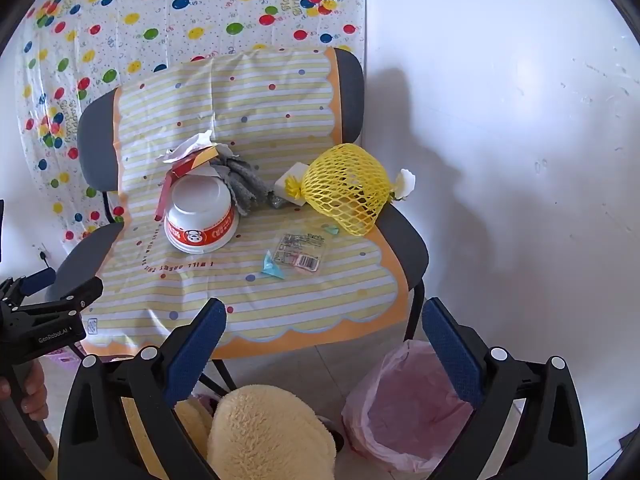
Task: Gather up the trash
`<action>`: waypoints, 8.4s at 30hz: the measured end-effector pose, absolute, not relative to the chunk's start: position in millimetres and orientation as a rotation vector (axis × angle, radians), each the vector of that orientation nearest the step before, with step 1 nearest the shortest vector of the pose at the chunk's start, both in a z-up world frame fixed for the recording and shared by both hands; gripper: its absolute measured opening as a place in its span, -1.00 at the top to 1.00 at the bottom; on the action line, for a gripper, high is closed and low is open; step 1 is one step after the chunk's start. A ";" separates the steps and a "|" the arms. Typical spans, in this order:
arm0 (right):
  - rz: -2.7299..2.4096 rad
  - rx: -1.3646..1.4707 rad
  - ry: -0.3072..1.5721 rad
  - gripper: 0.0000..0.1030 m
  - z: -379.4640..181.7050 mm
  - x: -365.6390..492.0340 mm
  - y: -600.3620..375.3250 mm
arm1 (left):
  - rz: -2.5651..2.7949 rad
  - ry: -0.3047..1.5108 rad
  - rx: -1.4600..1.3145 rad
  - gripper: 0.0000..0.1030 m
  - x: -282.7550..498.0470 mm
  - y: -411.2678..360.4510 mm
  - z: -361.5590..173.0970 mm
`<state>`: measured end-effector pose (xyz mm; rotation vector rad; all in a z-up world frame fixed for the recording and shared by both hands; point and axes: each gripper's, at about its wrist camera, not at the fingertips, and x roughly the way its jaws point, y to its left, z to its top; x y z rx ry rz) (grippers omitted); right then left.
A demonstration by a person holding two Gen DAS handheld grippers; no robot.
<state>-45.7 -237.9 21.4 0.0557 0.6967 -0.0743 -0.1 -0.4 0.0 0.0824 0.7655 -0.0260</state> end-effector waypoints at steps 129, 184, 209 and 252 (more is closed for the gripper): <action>-0.024 -0.187 0.683 -0.86 -59.1 184.2 -242.1 | 0.011 0.869 0.067 -0.89 128.9 2.4 -61.1; -0.031 -0.063 0.629 0.80 -19.1 71.7 -296.8 | -0.469 0.833 0.139 -0.48 131.8 -133.7 -82.9; -0.007 0.011 0.677 0.80 -43.4 38.4 -327.0 | -0.567 0.864 0.152 0.94 157.1 -173.7 -117.4; -0.238 0.376 0.922 -0.20 -160.3 -93.9 -430.3 | -0.784 0.909 0.220 0.88 -7.1 -230.7 -96.6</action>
